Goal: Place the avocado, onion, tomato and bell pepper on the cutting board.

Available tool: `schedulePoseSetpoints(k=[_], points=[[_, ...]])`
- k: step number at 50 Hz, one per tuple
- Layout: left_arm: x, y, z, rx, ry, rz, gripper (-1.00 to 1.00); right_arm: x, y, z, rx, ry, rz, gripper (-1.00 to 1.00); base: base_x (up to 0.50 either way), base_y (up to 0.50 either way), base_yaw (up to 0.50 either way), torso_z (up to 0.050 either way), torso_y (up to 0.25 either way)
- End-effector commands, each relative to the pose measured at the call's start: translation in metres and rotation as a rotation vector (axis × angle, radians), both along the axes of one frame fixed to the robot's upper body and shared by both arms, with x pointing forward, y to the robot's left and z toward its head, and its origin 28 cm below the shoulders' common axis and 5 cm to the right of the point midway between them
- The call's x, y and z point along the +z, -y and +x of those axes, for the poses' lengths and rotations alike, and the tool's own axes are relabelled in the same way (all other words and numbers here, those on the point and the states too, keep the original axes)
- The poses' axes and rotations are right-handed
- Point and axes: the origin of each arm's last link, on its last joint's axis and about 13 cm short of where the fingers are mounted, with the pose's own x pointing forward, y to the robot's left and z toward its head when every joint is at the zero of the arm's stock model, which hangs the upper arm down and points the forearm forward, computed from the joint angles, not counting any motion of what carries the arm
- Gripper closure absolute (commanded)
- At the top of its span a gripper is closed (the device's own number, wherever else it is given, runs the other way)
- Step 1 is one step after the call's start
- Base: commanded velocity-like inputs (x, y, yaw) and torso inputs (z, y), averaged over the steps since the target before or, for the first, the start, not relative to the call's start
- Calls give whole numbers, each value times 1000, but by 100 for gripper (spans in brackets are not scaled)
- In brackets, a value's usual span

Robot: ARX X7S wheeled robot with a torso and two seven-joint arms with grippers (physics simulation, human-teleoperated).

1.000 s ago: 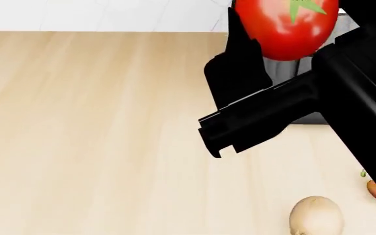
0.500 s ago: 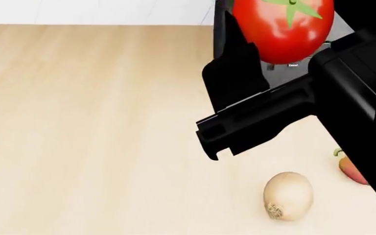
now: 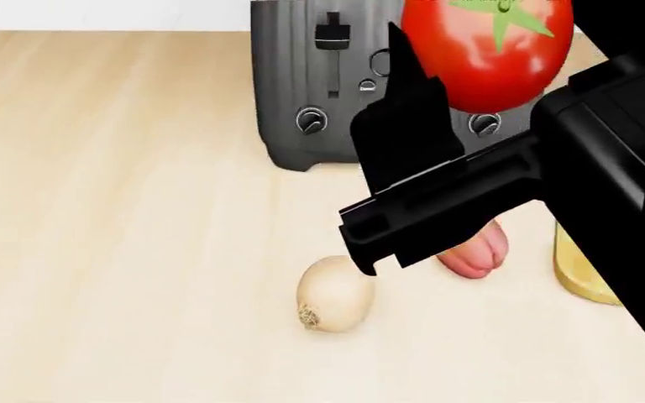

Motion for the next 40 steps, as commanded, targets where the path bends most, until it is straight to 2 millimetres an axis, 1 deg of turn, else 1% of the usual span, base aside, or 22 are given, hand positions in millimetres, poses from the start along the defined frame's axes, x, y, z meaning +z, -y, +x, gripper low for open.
schedulePoseSetpoints(k=[1, 30, 40], points=[[0, -1, -1, 7, 0, -11, 100, -1, 1, 0, -7, 17, -5, 100, -55, -371, 0, 0, 0], [2, 0, 0, 1, 14, -12, 100, 3, 2, 0, -10, 25, -12, 100, -12, -371, 0, 0, 0], [1, -1, -3, 7, 18, -14, 100, 0, 2, 0, -9, 22, -6, 100, 0, -346, 0, 0, 0]])
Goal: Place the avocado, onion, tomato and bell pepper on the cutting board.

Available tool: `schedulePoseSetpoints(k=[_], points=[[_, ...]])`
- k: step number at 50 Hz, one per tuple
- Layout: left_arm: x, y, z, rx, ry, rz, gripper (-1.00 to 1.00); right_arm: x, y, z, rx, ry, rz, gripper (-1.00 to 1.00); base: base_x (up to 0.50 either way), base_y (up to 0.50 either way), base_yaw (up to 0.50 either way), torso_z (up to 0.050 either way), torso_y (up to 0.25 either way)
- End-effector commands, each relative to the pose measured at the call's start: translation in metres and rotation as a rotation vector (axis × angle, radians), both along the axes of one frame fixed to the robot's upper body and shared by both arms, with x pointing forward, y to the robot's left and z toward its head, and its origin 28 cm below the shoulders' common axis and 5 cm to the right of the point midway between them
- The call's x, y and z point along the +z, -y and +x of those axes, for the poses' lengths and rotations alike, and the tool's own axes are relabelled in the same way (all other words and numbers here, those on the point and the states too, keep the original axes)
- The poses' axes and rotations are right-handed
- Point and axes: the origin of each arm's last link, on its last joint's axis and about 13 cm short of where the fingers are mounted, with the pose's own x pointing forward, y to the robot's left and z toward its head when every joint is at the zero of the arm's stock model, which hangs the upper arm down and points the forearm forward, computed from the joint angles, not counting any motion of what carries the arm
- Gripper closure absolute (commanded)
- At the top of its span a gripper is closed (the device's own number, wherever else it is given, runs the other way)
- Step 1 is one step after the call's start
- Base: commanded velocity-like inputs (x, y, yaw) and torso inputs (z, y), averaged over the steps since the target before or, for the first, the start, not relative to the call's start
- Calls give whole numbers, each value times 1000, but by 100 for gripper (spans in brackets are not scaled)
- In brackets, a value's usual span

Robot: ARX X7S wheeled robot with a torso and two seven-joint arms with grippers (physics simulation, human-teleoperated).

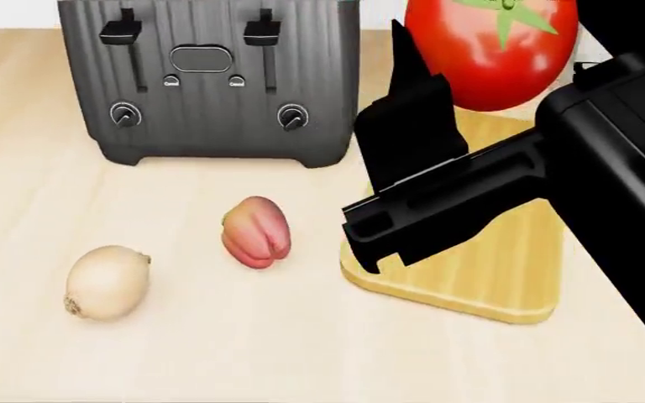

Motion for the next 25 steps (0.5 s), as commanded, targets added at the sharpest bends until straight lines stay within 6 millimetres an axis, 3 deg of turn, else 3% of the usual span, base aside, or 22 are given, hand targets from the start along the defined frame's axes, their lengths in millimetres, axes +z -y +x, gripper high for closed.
schedulePoseSetpoints(k=[1, 16, 25], points=[[1, -1, -3, 9, 4, -17, 100, 0, 1, 1, -7, 18, -8, 100, 0, -332, 0, 0, 0], [1, -2, -3, 11, 10, -19, 100, 0, 1, 1, -8, 16, -6, 100, 0, -329, 0, 0, 1], [2, -4, 0, 29, 18, -20, 100, 1, 10, 4, -67, 35, 4, 100, 0, -20, 0, 2, 0]])
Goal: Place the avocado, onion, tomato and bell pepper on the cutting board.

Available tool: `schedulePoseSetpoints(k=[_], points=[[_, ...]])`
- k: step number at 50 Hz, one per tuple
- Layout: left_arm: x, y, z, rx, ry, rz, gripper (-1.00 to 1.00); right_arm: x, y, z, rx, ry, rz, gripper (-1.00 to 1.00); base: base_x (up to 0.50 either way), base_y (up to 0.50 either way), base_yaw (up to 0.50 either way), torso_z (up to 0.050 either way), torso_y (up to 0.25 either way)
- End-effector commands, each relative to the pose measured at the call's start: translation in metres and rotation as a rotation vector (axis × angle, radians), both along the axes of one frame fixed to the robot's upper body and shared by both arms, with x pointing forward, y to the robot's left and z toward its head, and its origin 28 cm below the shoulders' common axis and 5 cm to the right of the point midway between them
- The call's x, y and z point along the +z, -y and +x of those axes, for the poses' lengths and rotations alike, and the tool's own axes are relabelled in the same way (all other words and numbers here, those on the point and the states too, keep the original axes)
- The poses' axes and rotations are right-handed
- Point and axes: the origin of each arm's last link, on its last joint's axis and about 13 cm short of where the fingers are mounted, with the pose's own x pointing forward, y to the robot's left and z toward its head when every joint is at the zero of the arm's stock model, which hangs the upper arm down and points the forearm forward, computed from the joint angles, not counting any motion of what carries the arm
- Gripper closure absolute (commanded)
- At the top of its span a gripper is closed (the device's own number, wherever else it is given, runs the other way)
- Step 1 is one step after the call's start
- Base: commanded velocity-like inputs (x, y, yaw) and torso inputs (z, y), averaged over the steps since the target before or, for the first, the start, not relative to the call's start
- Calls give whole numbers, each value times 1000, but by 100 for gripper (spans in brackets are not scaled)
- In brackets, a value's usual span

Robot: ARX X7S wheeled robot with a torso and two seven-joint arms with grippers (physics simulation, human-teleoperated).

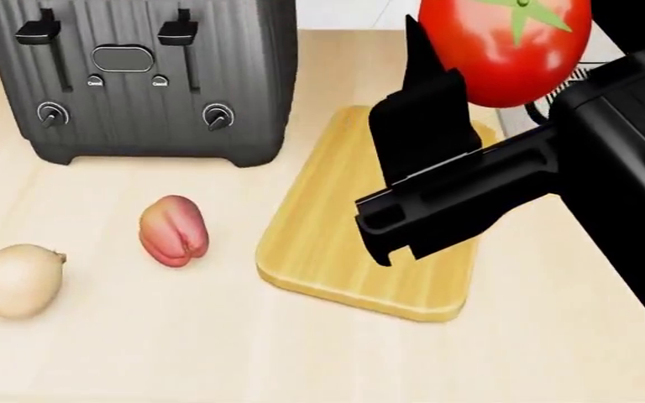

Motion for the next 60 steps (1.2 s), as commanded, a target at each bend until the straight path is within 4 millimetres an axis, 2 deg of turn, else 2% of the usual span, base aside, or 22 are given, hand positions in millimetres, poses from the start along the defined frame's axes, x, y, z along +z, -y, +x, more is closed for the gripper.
schedulePoseSetpoints(k=[1, 10, 60], points=[[2, -2, 2, 21, 7, -15, 100, 1, 9, 4, -59, 32, -6, 100, 0, 0, 0, 0, 0], [3, -1, 4, 16, 8, -13, 100, -1, 14, 8, -102, 7, 15, 100, 0, 0, 0, 0, 1], [5, -3, -3, 20, 23, -15, 100, -11, 7, 14, -54, -45, -8, 100, 297, -132, 0, 0, 1]])
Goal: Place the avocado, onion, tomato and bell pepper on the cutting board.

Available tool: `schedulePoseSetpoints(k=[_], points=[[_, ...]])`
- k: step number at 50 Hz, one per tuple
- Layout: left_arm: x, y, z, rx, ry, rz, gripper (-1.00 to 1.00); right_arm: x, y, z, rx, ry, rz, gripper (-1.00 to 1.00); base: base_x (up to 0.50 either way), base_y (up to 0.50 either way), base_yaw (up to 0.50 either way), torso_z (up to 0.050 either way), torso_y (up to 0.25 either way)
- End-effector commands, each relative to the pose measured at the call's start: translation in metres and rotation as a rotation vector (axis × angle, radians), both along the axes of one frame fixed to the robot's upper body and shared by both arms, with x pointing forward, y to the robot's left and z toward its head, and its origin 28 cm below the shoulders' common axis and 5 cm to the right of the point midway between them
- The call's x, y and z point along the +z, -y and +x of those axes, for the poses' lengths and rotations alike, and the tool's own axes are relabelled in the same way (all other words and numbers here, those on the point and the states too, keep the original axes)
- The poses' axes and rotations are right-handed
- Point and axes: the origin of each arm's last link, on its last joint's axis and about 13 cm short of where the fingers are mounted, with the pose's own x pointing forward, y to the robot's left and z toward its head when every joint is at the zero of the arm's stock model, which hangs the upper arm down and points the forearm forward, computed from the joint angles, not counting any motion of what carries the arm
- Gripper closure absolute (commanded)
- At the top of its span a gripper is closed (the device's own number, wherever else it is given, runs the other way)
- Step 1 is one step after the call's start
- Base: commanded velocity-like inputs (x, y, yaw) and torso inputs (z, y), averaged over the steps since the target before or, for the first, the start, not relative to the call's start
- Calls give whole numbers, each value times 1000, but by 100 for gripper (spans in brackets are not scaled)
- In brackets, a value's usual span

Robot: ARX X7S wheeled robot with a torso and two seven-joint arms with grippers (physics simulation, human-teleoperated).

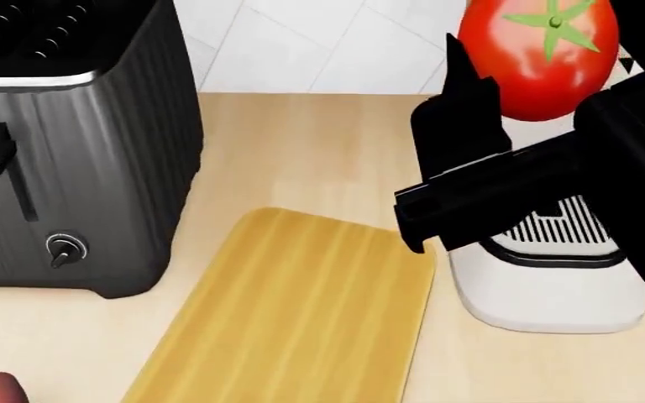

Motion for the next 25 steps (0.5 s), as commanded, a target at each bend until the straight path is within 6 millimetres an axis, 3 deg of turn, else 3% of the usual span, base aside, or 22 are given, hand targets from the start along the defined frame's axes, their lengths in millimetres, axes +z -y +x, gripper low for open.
schedulePoseSetpoints(k=[1, 25], points=[[3, -1, -3, 6, 6, -15, 100, -3, -1, 4, 19, -11, -20, 100, 0, 0, 0, 0, 0], [1, -5, -6, 21, 9, -26, 100, -26, 6, 52, 143, -285, -26, 100, 0, 0, 0, 0, 0]])
